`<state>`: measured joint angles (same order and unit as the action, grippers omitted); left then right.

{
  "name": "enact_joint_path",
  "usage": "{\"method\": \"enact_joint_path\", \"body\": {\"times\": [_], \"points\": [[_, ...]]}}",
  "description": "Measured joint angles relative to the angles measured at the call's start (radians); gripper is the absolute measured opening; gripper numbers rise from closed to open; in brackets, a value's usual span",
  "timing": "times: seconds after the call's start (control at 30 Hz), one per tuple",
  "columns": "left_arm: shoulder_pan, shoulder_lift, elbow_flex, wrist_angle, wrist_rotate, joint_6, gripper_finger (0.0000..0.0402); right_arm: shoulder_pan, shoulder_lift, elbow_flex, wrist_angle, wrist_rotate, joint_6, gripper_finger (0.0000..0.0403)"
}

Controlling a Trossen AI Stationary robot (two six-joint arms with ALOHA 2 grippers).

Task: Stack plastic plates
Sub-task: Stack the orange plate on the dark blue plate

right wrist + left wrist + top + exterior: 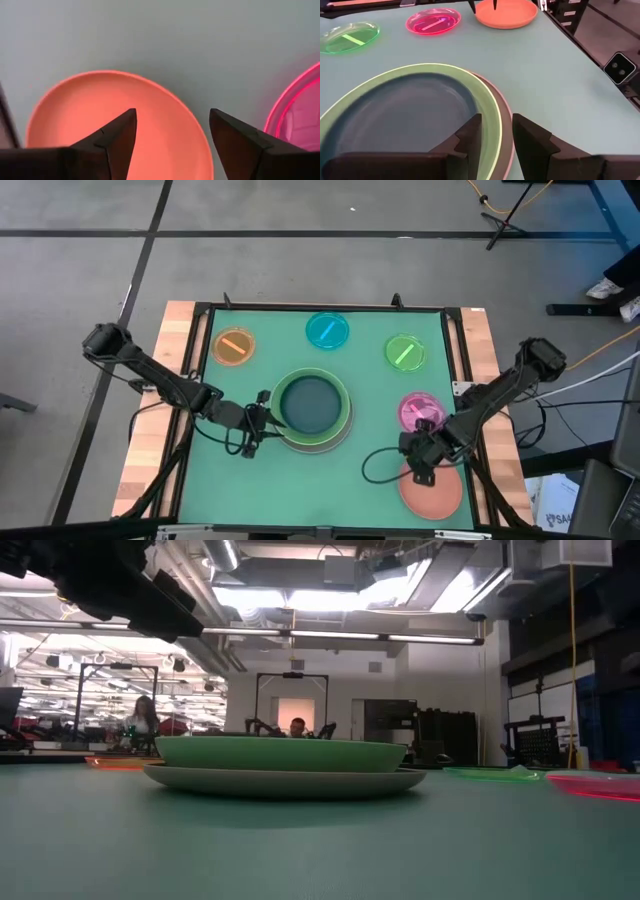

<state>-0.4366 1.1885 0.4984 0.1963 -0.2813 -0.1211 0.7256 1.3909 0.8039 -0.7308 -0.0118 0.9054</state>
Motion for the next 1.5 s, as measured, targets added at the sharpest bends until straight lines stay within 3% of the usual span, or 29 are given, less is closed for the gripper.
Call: {"method": "enact_joint_path", "body": {"times": [0.43,0.93,1.13,1.5], "points": [[0.0,0.0,0.0,-0.001,0.008,0.001,0.0102,0.021,0.107,-0.047,0.025,-0.007,-0.079,0.0228],[0.0,0.003,0.0,-0.001,0.002,0.001,0.0102,0.02,0.113,-0.046,0.031,0.043,-0.111,0.0008],[-0.002,0.003,0.0,0.0,0.002,0.018,0.0102,-0.015,0.107,-0.045,0.023,0.021,-0.007,0.0015],[-0.008,-0.014,0.0,-0.005,-0.017,0.027,0.0102,-0.16,0.07,0.057,0.038,-0.025,0.017,0.0002]]}}
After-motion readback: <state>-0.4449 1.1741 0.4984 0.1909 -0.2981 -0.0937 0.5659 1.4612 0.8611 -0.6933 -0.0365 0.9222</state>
